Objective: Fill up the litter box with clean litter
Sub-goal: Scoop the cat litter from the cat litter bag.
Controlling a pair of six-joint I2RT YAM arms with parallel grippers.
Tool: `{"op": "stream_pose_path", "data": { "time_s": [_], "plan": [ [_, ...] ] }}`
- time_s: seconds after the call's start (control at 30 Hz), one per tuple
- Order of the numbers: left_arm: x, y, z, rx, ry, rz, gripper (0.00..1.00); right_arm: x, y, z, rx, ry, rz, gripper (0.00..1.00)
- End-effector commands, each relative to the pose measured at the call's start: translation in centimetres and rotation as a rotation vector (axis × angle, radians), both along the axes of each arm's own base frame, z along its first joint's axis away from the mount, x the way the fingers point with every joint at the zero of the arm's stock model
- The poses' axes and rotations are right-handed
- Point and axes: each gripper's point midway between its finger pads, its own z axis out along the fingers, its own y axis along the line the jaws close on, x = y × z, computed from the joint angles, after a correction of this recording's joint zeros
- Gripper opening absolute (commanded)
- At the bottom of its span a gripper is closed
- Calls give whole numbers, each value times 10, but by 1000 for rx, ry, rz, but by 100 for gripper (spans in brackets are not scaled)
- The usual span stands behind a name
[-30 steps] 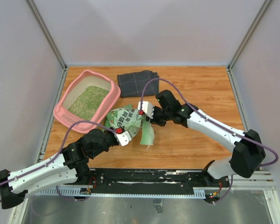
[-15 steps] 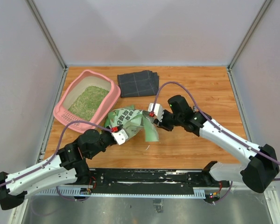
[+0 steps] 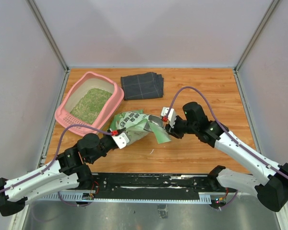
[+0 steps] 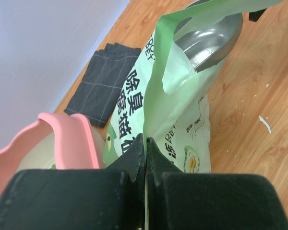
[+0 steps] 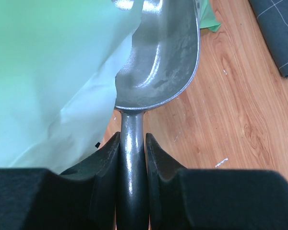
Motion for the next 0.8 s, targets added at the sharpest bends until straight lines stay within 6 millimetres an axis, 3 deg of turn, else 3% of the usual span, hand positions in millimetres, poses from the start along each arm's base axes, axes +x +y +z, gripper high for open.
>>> {"op": "stream_pose_path", "data": {
  "time_s": [0.0,0.23,0.47,0.77],
  "plan": [
    [7,11,40,-86,-72,66,0,11,-3,38,77,-116,-14,1],
    [7,8,44,-98,-73,63,0,8,1,45,73,-163,40,1],
    [10,14,47,-103,-80,94,0,3,-18,50,6,-255,2,1],
    [1,-2,55,-128,-86,-6,0,4,-18,50,-128,-251,-6,1]
  ]
}}
